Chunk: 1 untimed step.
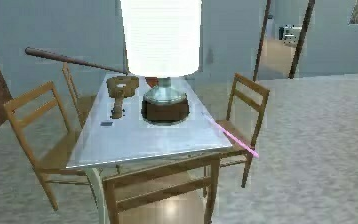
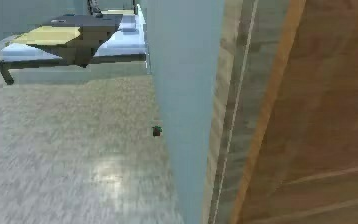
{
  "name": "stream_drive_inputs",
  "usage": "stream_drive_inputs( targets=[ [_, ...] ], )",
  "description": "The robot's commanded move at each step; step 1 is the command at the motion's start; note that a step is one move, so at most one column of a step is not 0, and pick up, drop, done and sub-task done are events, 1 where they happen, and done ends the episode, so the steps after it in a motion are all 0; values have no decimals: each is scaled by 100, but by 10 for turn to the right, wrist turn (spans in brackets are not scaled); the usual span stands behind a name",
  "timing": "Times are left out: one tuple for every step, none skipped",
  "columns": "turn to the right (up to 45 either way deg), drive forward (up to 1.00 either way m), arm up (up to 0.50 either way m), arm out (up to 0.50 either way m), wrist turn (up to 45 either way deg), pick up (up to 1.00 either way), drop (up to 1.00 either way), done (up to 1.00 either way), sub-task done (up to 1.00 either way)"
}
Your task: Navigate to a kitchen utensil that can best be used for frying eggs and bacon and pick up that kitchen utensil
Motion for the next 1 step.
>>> stream_drive_inputs(
  targets=[
    [450, 0, 0, 0, 0, 0, 0, 0, 0]
  ],
)
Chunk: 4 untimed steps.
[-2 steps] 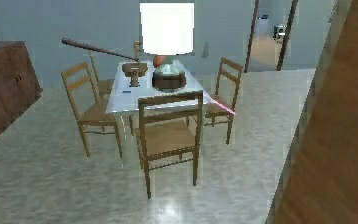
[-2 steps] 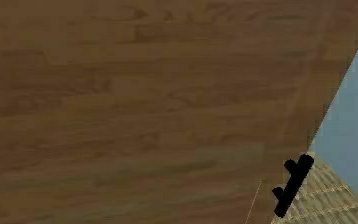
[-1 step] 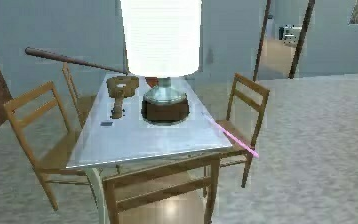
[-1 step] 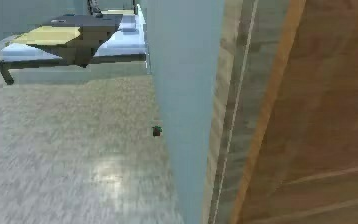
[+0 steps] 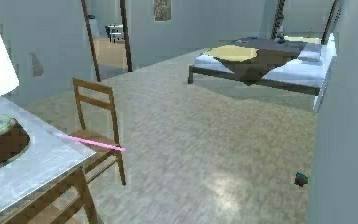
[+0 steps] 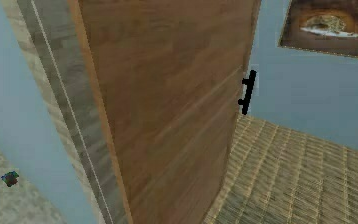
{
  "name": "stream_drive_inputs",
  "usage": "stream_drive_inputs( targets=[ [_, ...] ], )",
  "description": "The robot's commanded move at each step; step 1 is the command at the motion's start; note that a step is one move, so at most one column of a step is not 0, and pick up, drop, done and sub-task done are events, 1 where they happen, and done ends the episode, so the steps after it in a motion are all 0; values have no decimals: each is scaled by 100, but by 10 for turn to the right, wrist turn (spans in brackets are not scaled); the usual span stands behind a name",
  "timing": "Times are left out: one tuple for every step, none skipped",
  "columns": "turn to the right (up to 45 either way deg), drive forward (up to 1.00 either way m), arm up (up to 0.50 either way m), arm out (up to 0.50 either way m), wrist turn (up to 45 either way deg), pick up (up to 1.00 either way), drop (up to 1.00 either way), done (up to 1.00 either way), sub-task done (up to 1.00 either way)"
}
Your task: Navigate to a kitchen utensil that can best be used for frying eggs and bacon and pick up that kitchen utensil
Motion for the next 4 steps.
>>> stream_drive_inputs(
  targets=[
    [30, 0, 0, 0, 0, 0, 0, 0, 0],
    [0, 65, 0, 0, 0, 0, 0, 0, 0],
    [0, 100, 0, 0, 0, 0, 0, 0, 0],
    [-180, 0, 0, 0, 0, 0, 0, 0, 0]
  ],
)
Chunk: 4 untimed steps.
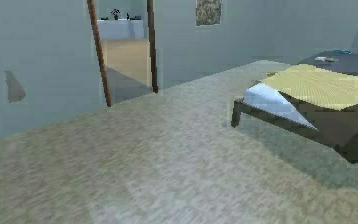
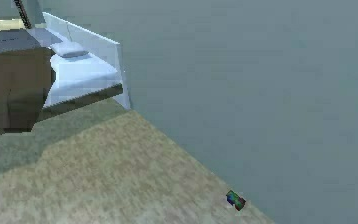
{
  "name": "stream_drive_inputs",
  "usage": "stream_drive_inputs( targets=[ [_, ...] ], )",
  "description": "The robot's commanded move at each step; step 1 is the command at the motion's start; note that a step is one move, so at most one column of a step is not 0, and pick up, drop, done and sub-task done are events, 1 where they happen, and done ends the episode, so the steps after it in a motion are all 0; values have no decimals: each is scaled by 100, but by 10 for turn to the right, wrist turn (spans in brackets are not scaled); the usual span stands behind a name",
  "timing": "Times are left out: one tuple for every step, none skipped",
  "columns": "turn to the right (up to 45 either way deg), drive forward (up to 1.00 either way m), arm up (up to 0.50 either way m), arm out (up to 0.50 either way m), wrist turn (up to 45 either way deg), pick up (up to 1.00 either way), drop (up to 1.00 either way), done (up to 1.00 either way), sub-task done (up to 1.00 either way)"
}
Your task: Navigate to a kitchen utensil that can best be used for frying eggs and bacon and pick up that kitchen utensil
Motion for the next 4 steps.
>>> stream_drive_inputs(
  targets=[
    [0, 5, 0, 0, 0, 0, 0, 0, 0],
    [-420, 0, 0, 0, 0, 0, 0, 0, 0],
    [0, 15, 0, 0, 0, 0, 0, 0, 0],
    [270, 0, 0, 0, 0, 0, 0, 0, 0]
  ],
)
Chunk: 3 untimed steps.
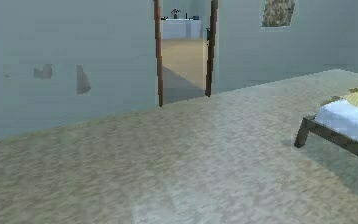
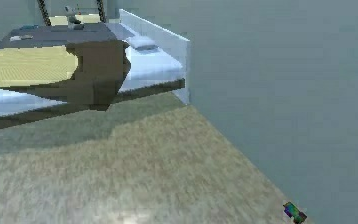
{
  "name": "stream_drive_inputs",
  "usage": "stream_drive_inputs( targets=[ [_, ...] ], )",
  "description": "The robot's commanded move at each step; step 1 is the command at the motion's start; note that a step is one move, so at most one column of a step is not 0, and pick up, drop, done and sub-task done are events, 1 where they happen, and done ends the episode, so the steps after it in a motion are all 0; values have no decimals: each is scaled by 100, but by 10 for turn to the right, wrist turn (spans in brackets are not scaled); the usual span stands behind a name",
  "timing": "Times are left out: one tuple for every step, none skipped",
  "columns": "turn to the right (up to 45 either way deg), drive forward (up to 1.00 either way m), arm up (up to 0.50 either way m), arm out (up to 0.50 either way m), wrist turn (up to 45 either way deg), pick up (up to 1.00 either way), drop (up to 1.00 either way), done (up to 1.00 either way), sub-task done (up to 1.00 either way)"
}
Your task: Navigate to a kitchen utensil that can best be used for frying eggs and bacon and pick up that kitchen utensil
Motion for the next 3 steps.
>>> stream_drive_inputs(
  targets=[
    [0, 100, 0, 0, 0, 0, 0, 0, 0],
    [0, 100, 0, 0, 0, 0, 0, 0, 0],
    [30, 0, 0, 0, 0, 0, 0, 0, 0]
  ],
)
